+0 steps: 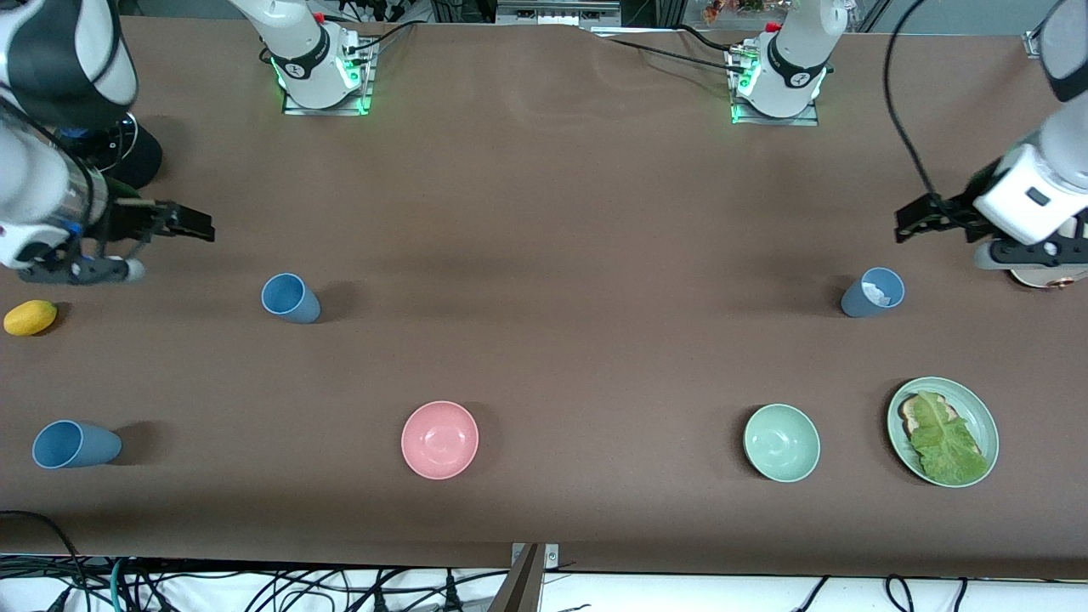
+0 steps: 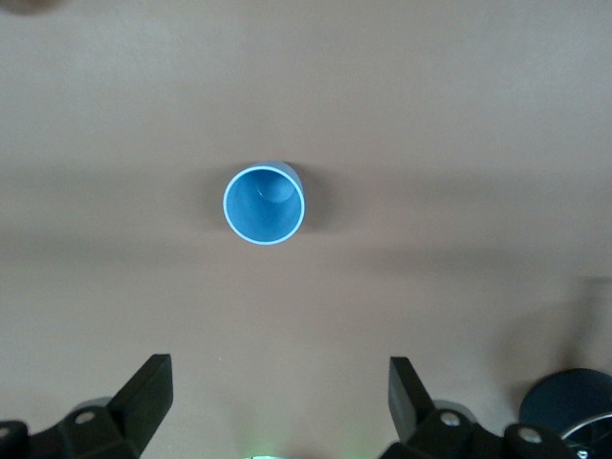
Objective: Stack blue cups with both arms
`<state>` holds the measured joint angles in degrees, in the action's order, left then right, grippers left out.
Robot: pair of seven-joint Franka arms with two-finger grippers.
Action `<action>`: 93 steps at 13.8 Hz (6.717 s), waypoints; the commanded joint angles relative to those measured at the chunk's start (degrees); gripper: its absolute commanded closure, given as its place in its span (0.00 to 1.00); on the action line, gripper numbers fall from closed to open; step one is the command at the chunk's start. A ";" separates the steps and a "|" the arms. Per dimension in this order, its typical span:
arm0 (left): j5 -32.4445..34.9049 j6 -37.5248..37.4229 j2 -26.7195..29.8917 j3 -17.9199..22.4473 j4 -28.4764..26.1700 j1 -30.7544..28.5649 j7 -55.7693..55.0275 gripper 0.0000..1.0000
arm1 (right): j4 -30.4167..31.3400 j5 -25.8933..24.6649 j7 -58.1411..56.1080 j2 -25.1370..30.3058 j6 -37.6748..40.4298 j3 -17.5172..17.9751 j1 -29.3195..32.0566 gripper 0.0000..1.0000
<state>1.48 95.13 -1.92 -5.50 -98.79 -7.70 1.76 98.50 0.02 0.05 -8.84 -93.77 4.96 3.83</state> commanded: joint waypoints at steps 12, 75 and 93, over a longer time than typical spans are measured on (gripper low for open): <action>-0.34 47.92 -7.81 -0.21 -30.66 -13.38 16.41 0.00 | 4.69 -0.90 0.65 -17.62 -15.74 -0.65 1.53 0.00; 6.00 -3.55 -1.35 -14.16 6.86 2.29 -9.61 0.00 | -32.41 13.16 76.76 -34.32 -17.23 0.93 -42.94 1.00; 0.27 -1.43 0.95 -1.00 2.55 8.58 -5.36 0.00 | -32.67 11.75 73.70 -34.24 -16.37 -0.04 -41.99 0.00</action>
<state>3.30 96.45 0.39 -6.63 -98.94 0.69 -4.94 67.51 12.58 75.33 -43.46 -112.59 5.22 -39.20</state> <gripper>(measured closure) 0.000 0.379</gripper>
